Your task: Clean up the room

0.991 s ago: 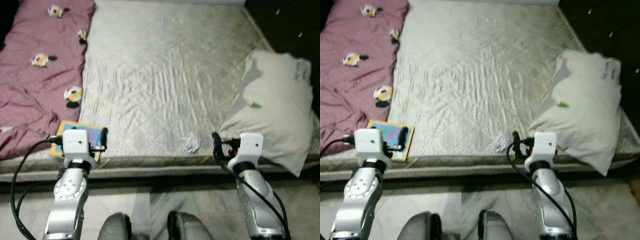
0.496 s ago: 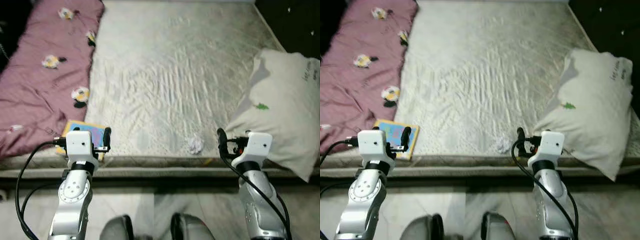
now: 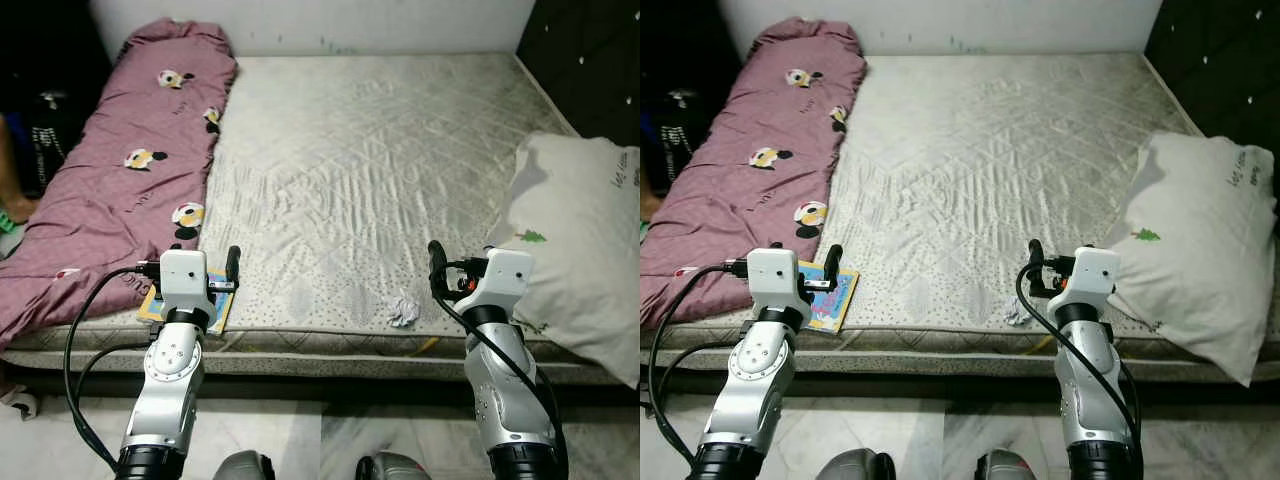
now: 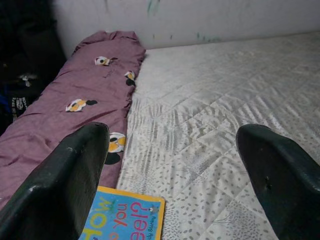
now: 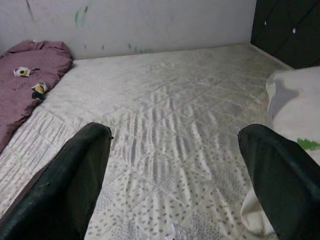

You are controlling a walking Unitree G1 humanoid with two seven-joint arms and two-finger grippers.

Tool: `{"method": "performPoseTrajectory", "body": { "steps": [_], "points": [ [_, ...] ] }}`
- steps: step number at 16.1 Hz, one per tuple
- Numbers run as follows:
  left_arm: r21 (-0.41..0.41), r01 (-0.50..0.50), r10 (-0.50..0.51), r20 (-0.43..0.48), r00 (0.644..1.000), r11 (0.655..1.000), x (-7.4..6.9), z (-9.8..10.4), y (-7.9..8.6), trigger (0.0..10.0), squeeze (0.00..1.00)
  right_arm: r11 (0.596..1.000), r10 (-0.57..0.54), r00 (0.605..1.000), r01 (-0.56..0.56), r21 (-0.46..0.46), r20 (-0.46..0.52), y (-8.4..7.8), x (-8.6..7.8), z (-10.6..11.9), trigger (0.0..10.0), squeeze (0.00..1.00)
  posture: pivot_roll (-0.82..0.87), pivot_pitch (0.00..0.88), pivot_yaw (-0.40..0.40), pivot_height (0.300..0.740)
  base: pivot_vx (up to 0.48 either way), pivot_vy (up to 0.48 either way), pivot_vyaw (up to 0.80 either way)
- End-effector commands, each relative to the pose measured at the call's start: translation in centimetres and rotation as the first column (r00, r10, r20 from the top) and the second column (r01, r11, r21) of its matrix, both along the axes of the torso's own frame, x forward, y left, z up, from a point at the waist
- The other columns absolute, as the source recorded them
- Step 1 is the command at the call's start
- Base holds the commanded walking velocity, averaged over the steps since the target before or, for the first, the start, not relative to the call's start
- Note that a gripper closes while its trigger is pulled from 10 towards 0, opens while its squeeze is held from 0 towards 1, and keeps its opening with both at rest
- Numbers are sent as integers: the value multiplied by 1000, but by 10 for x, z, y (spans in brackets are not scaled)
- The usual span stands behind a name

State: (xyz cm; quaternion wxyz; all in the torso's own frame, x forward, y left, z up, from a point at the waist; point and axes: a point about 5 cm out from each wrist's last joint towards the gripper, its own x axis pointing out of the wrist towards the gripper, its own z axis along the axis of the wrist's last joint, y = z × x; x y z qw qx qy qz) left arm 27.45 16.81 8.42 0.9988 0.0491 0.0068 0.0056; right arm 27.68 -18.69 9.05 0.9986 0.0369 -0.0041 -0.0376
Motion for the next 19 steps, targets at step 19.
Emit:
{"method": "performPoseTrajectory", "body": {
  "steps": [19],
  "points": [
    [-44, 49, -49, 10, 999, 998, -16, -4, -3, 10000, 0, 999, 0, 999, -1, -35, -46, -8, -12, -12, 10000, 0, -22, 57, 7, 740, 141, 0, -273]
  ]
}}
